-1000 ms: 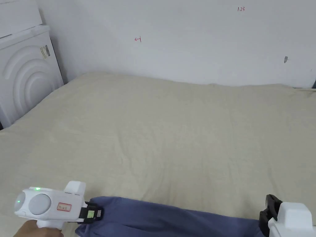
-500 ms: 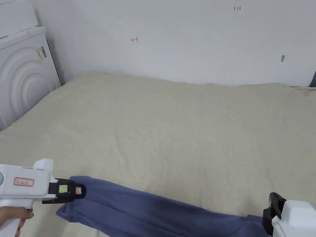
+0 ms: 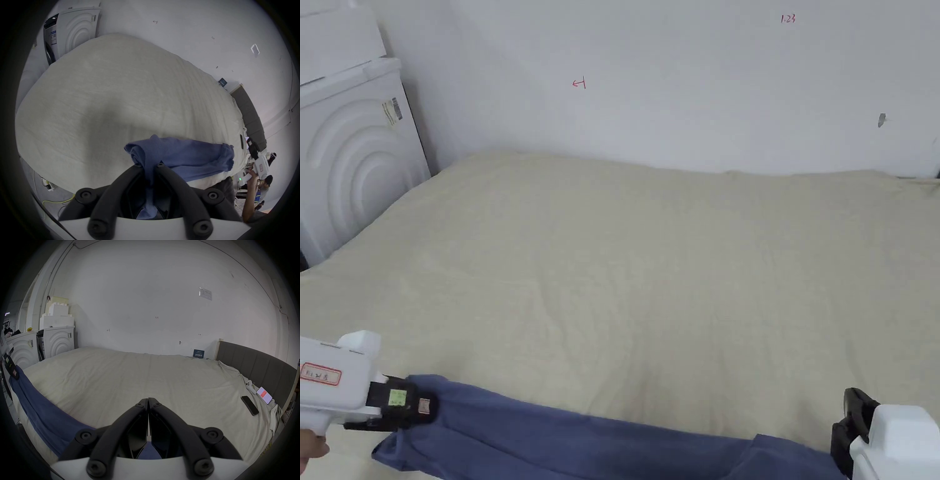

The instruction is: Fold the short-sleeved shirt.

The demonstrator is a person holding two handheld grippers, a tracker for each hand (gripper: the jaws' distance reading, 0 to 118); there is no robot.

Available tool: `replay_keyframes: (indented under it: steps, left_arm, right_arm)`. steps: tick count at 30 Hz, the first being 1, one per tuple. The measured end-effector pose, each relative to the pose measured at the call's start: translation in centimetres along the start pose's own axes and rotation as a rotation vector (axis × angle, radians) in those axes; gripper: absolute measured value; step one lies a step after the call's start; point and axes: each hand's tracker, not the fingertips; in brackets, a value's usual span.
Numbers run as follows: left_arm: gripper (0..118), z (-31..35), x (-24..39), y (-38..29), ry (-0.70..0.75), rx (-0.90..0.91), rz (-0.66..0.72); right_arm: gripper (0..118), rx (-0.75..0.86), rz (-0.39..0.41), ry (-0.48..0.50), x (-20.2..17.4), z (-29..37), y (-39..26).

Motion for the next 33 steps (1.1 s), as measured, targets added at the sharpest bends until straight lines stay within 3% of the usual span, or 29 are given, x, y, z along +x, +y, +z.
replay_keyframes:
  steps: [10, 16, 26, 31, 33]
  left_arm:
    - [2, -2.7, 6.5, -0.5, -0.289, -0.054, 0.085]
    - [2, -9.2, 10.3, -0.9, -0.299, -0.133, 0.081]
    - [3, -19.2, 13.2, -2.5, -0.193, -0.229, 0.092]
    - [23, -19.4, 12.8, -2.5, -0.197, -0.221, 0.11]
    - [25, -18.5, 12.6, -2.5, -0.227, -0.203, 0.101]
  right_arm:
    - [1, -0.001, -0.003, -0.003, 0.1, 0.5, -0.2]
    - [1, -0.011, -0.01, -0.015, 0.6, 0.8, -0.5]
    - [1, -0.031, -0.011, -0.044, 1.7, 1.4, -1.1]
    - [1, -0.034, -0.015, -0.05, 1.9, 1.4, -1.1]
    - [1, -0.033, -0.014, -0.049, 1.9, 1.5, -1.0]
